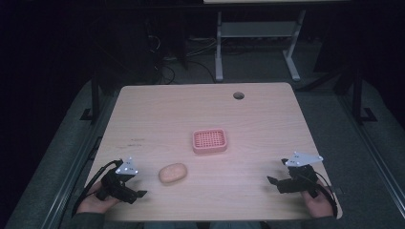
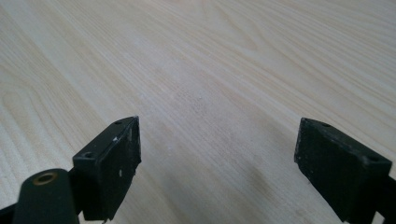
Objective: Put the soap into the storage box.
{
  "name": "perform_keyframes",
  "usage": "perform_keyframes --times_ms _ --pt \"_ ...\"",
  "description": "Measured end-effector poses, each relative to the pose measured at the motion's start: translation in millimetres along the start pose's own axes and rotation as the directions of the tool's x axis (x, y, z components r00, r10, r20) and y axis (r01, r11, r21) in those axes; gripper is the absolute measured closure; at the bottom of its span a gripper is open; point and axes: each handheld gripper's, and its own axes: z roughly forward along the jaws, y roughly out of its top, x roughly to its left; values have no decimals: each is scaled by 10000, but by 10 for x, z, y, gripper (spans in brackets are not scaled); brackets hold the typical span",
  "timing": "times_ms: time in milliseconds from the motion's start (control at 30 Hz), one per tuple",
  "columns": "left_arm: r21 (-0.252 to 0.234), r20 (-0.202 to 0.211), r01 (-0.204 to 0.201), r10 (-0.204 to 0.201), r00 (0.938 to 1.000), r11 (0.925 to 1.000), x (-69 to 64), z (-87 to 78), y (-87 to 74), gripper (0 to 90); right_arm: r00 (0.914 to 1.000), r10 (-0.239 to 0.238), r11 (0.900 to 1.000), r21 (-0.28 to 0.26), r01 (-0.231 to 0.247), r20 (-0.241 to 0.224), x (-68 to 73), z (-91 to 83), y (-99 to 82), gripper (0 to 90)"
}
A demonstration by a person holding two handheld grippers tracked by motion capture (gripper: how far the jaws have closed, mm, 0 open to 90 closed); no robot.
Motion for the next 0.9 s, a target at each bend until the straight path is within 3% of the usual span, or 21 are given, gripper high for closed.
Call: perform_keyframes --times_ms 900 --pt "156 105 -475 473 9988 9988 -66 101 219 206 9998 -169 9999 -3 169 -83 2 7 11 142"
